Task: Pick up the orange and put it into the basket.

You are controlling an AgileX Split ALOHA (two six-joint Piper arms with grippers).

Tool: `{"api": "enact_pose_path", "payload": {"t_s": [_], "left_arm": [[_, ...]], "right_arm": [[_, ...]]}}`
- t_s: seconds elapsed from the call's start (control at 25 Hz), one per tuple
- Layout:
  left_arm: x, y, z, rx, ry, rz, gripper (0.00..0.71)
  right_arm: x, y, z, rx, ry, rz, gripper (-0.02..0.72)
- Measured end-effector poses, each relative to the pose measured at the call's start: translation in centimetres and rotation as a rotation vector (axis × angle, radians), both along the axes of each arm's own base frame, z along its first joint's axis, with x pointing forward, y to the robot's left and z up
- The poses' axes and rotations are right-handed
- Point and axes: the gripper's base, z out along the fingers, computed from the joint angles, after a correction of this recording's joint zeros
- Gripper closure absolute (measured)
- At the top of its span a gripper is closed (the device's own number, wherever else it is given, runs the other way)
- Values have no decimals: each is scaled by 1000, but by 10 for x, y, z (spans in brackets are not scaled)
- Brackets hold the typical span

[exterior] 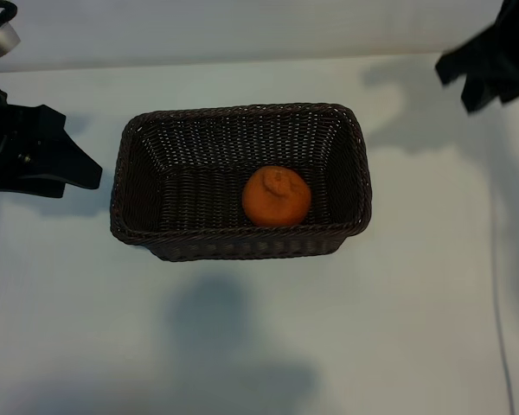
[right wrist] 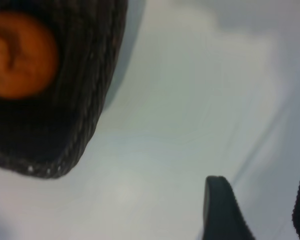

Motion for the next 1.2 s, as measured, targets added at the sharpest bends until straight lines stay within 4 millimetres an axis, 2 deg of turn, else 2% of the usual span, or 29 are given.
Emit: {"api": "enact_pose_path", "payload": {"t_s": [0.08, 0.16, 1.2], "left_arm": [[0, 0, 0, 0, 0, 0, 168], [0, 0, 0, 0, 0, 0, 168], [0, 0, 0, 0, 0, 0, 168]], "right_arm": [[-4, 1, -12, 11, 49, 2, 338], [-5, 2, -16, 25, 67, 1, 338], [-7, 2, -14, 48, 67, -55, 338]]}}
